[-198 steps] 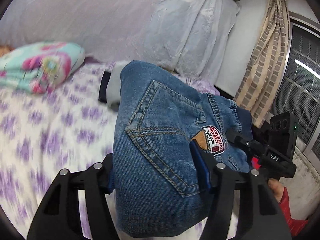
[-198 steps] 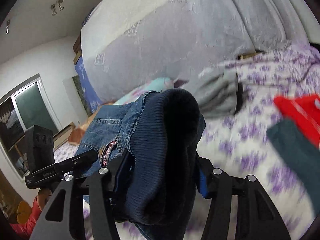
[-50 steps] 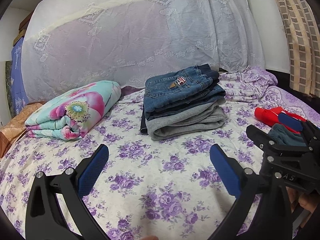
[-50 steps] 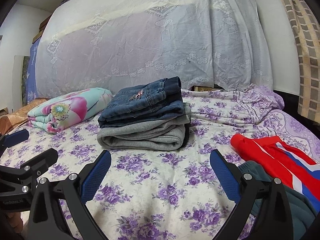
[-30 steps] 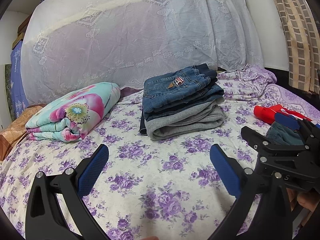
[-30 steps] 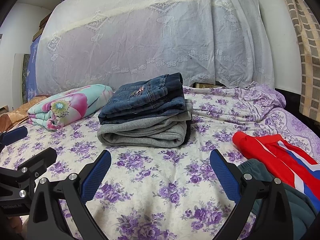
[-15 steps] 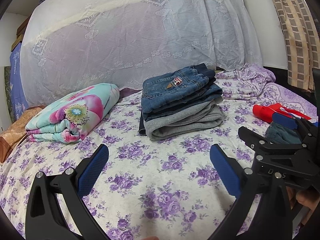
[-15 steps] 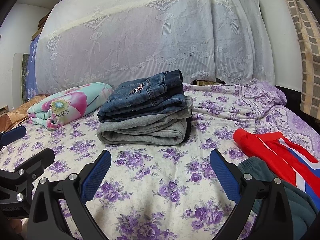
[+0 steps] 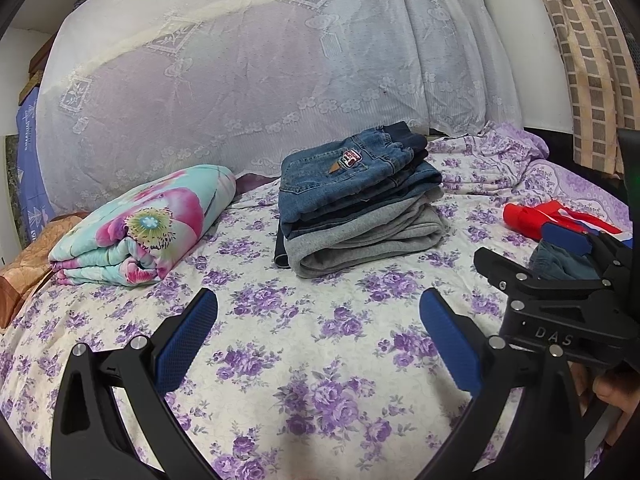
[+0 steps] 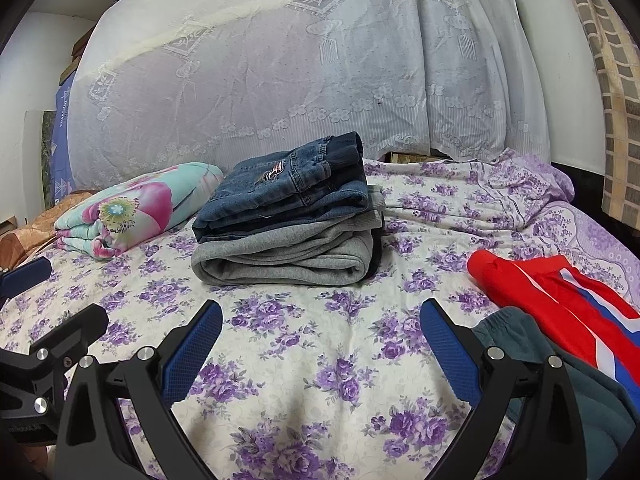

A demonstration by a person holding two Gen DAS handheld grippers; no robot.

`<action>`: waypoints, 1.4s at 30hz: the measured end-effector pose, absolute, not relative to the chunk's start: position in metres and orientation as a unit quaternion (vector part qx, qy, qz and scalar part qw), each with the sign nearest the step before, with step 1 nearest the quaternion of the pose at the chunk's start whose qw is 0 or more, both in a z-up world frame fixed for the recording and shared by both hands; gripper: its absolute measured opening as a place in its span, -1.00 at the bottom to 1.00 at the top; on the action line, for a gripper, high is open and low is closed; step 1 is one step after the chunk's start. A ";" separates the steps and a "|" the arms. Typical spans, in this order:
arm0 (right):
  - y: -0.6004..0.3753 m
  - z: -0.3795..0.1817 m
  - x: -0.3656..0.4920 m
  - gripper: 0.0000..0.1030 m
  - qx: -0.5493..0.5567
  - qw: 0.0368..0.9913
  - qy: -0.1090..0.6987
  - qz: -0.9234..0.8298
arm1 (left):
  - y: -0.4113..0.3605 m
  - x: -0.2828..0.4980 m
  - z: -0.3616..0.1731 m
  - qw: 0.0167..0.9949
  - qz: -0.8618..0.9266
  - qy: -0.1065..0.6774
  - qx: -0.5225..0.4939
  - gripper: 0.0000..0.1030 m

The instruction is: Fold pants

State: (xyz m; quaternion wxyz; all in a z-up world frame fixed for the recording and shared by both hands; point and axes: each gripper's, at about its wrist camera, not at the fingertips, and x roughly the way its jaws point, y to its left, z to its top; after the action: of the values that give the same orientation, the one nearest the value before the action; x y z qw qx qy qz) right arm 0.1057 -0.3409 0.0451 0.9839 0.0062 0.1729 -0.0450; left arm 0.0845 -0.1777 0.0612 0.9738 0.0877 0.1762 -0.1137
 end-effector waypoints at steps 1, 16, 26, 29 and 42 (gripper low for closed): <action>-0.342 0.046 0.106 0.93 0.008 0.984 0.174 -0.045 | -0.178 0.084 0.061 0.974 -0.114 0.176 0.088 0.92; -0.345 0.047 0.108 0.93 0.012 0.983 0.178 -0.043 | -0.177 0.084 0.062 0.974 -0.116 0.177 0.085 0.92; -0.345 0.046 0.108 0.93 0.013 0.983 0.180 -0.043 | -0.177 0.084 0.062 0.974 -0.116 0.177 0.085 0.92; -0.345 0.046 0.108 0.93 0.014 0.982 0.181 -0.044 | -0.177 0.084 0.062 0.974 -0.116 0.177 0.085 0.92; -0.345 0.046 0.108 0.93 0.016 0.982 0.183 -0.044 | -0.170 0.084 0.065 0.977 -0.104 0.169 0.073 0.92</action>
State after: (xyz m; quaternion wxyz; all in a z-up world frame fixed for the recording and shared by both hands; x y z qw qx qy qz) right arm 0.1082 -0.3451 0.0456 0.9819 0.0164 0.1834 -0.0436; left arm 0.0843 -0.1695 0.0650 0.9773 0.0725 0.1693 -0.1044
